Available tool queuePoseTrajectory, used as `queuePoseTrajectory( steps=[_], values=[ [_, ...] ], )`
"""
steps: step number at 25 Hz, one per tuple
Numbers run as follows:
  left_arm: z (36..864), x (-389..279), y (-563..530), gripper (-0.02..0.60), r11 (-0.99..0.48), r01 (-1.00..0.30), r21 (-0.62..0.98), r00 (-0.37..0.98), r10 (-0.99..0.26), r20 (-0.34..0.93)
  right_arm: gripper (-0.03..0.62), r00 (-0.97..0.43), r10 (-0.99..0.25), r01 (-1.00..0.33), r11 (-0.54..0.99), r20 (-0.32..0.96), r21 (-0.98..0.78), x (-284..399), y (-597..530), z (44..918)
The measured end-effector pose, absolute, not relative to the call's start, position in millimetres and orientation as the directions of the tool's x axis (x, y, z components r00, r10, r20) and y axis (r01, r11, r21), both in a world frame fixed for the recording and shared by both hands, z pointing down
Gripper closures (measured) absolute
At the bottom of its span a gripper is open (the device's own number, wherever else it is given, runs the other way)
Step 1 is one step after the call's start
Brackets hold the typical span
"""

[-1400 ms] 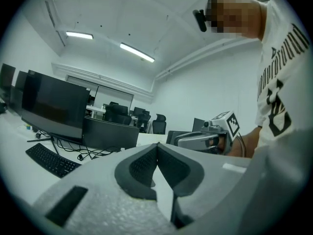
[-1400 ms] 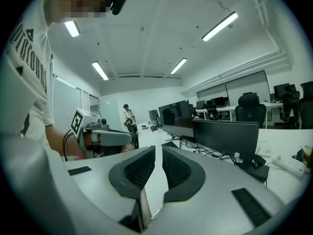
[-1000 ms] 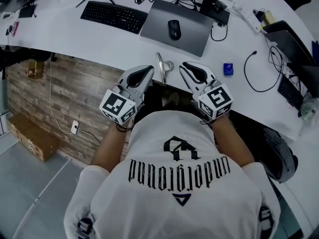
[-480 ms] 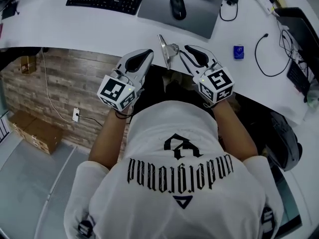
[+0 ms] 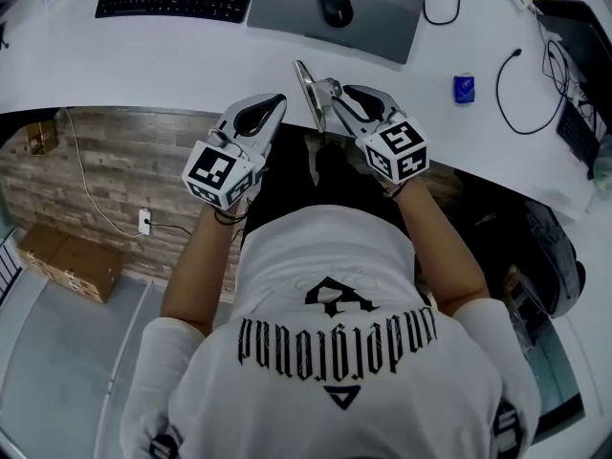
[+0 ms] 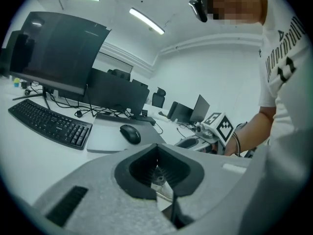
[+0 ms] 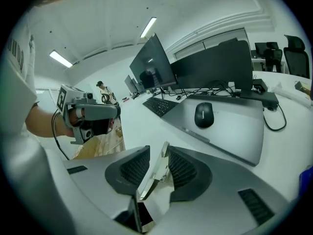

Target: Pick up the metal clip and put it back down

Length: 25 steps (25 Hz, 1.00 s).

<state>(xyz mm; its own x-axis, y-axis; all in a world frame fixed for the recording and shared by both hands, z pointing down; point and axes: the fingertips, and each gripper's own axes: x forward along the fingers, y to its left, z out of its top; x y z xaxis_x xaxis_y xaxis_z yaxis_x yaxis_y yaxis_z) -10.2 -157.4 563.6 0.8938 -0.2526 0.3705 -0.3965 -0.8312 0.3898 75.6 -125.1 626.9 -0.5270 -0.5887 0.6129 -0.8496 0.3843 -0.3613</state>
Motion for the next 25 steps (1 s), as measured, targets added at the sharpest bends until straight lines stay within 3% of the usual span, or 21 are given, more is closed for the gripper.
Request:
queuePoseTrajectory(
  steps=[25],
  values=[
    [615,1,-160,0.569,-0.817,-0.343,0.463,0.902,-0.147,0.407,0.526,-0.499,-0.545,-0.866,0.307,0.673,-0.394,65,-130,696]
  ],
)
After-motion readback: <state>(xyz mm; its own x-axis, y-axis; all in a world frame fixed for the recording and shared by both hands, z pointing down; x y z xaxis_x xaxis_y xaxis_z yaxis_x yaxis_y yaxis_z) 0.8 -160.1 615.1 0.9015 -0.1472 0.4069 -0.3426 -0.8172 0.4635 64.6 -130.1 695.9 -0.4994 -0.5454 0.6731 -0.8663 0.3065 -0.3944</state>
